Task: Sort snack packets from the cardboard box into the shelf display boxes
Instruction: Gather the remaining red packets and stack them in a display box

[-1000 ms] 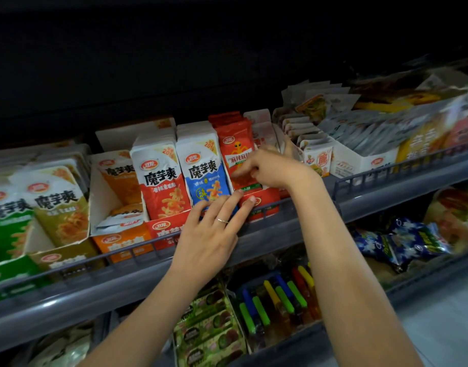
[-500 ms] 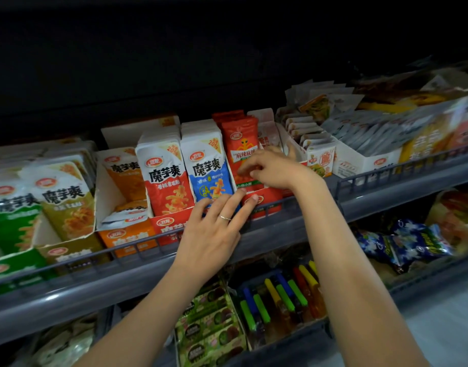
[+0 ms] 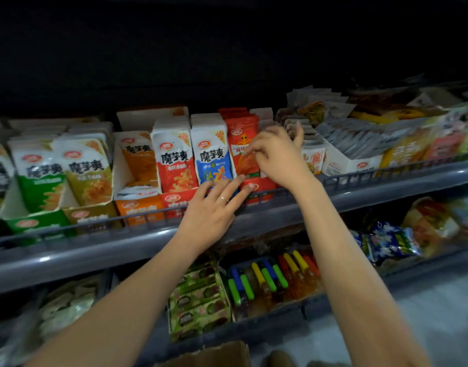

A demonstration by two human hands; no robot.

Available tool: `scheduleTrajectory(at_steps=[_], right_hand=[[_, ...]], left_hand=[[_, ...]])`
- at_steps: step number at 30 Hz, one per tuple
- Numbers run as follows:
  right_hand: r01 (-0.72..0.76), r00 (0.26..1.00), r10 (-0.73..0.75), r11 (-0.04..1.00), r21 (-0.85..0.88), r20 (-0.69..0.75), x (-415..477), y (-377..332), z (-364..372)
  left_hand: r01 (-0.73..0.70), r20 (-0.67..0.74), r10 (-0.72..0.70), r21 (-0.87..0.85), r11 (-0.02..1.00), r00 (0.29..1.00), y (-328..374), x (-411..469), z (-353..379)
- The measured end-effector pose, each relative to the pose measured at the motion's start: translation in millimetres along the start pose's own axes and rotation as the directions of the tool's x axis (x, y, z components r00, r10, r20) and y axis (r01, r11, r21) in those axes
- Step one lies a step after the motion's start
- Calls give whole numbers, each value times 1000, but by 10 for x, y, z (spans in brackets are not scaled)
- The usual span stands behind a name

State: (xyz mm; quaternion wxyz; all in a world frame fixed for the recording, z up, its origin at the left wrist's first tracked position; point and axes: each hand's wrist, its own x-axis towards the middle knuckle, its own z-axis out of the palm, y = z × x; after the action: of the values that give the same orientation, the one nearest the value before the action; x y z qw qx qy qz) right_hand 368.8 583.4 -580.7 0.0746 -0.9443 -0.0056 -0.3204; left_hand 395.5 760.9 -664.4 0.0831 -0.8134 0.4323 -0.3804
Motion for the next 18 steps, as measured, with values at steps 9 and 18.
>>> scheduleTrajectory(at_steps=[9,18], right_hand=[[247,967,-212,910,333,-139,-1639,-741,140],[-151,632,-231,899,411,739,-3281,-1562,1291]], left_hand=[[158,284,4,-546,823,959,404,-1379,-444],[717,830,5,-485,500,558,294,-3513,-735]])
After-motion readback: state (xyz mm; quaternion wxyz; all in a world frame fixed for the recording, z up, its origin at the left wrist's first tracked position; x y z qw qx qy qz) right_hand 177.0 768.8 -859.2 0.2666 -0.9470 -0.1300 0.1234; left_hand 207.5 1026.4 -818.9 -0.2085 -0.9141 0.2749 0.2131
